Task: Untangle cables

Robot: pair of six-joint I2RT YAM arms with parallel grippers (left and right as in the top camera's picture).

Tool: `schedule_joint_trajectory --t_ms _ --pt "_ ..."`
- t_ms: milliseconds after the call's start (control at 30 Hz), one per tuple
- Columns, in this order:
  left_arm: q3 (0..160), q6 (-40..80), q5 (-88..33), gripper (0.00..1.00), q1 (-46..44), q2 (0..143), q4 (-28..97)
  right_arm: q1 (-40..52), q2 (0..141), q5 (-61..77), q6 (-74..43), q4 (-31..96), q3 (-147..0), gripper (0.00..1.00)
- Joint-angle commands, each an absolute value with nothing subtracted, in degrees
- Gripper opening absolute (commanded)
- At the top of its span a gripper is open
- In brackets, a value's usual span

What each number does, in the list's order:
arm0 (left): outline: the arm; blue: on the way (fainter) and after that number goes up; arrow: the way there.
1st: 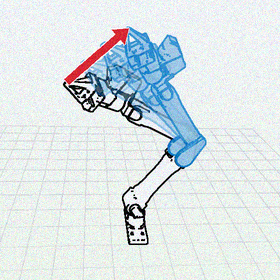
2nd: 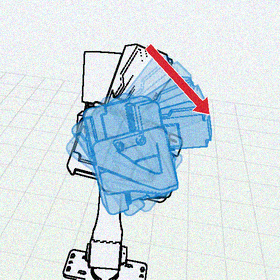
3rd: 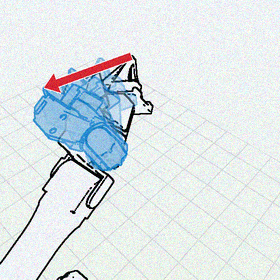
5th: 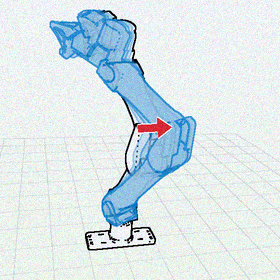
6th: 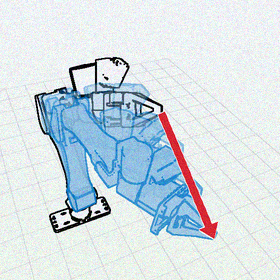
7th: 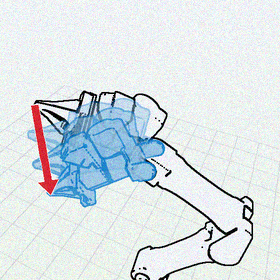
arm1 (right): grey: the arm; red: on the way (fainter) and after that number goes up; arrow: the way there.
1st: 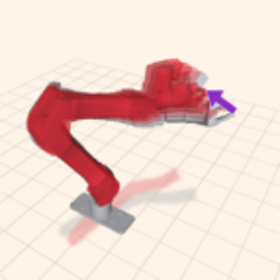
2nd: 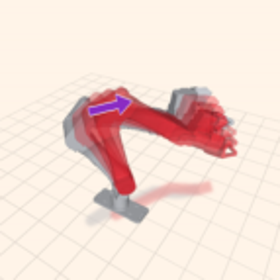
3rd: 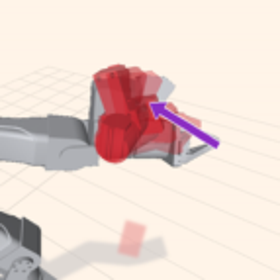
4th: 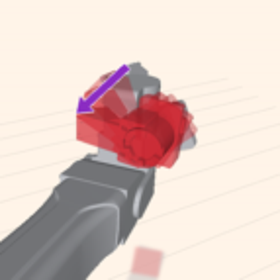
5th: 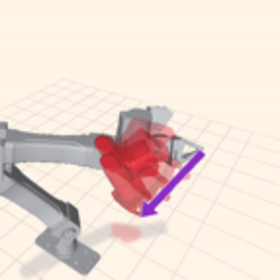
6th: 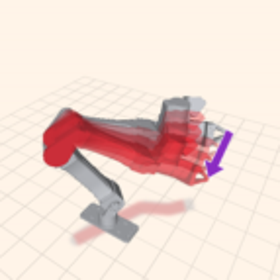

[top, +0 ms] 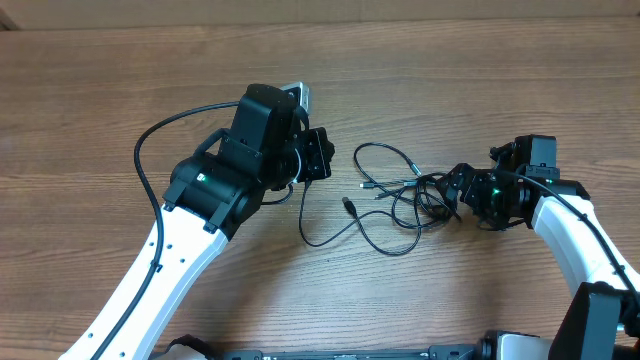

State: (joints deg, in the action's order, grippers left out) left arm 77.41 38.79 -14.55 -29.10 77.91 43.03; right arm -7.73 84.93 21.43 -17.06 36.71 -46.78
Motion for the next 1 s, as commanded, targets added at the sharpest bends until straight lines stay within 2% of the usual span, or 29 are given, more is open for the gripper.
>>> schedule_joint_trajectory --t_ms 0,433,767,967 --pt "78.2 38.1 -14.8 0.05 -28.8 78.3 42.8 -7.3 85.3 21.0 -16.5 36.6 -46.8 0.97" --pt "78.2 38.2 -14.5 0.05 -28.8 78.3 42.8 -7.3 85.3 20.1 -16.5 36.5 -46.8 0.97" --pt "78.2 38.1 -14.1 0.06 -28.8 78.3 41.7 -3.1 90.4 20.2 -21.0 27.4 -40.4 0.96" --pt "78.2 38.1 -14.0 0.06 -28.8 78.3 41.7 -0.7 90.9 20.6 -21.5 24.8 -40.4 0.86"
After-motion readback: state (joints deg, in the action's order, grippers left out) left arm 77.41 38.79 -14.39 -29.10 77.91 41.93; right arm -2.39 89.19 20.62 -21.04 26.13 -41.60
